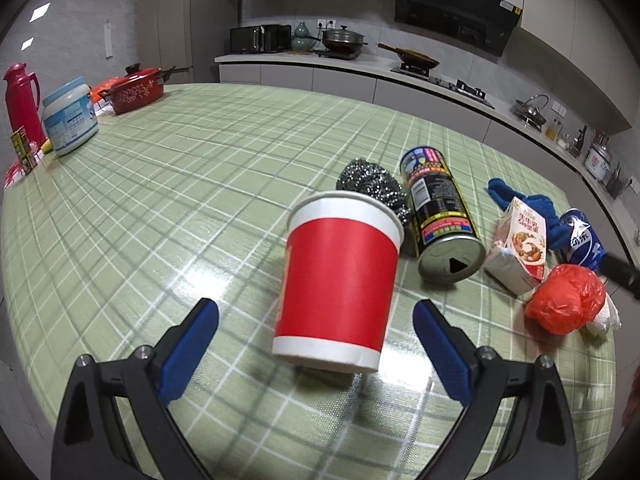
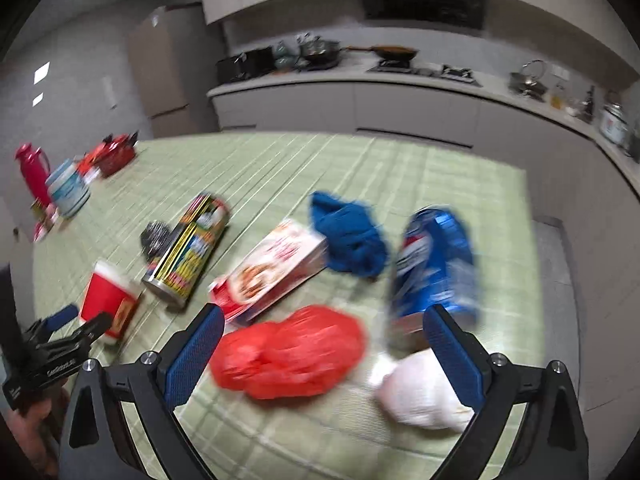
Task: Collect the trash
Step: 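Grasp the red paper cup with the left tool while the right tool grasps the red bag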
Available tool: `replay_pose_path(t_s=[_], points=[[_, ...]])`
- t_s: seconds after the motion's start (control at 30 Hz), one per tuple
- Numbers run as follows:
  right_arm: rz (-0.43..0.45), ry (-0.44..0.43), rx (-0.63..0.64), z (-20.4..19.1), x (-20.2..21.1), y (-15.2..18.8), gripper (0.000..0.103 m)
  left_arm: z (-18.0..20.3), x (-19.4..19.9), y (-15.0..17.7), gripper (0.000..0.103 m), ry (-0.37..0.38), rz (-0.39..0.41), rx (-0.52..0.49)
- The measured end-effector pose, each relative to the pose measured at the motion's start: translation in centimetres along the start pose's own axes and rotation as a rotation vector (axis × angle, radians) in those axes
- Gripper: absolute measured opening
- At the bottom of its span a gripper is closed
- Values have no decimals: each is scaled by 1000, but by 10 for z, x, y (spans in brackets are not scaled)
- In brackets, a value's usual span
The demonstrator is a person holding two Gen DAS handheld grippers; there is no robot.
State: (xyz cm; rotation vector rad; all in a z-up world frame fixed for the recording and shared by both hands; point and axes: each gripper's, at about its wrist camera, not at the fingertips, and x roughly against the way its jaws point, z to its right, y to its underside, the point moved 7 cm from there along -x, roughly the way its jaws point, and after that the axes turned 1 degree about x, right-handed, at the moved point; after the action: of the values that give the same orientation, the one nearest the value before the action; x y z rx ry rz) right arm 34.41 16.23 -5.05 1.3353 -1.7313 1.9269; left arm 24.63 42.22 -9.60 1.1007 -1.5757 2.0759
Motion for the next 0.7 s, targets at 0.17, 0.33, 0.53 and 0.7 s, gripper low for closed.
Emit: replay_pose_path(t_s=[0.17,0.33,0.53,0.7], points=[[-60,4,6,-13,-25,17,96,-1,-5,0,98,14,-13,2],[-101,27,-2,-12,-44,24,96,2,-17,-3,98,27,-39,-23],[-119,31,-2,-14,-51,27,96,5,-28,-7,98,58,-66,-20],[-123,18,-12,-13,-53,30,81,7,-34,-5,69,81,-93,-21]])
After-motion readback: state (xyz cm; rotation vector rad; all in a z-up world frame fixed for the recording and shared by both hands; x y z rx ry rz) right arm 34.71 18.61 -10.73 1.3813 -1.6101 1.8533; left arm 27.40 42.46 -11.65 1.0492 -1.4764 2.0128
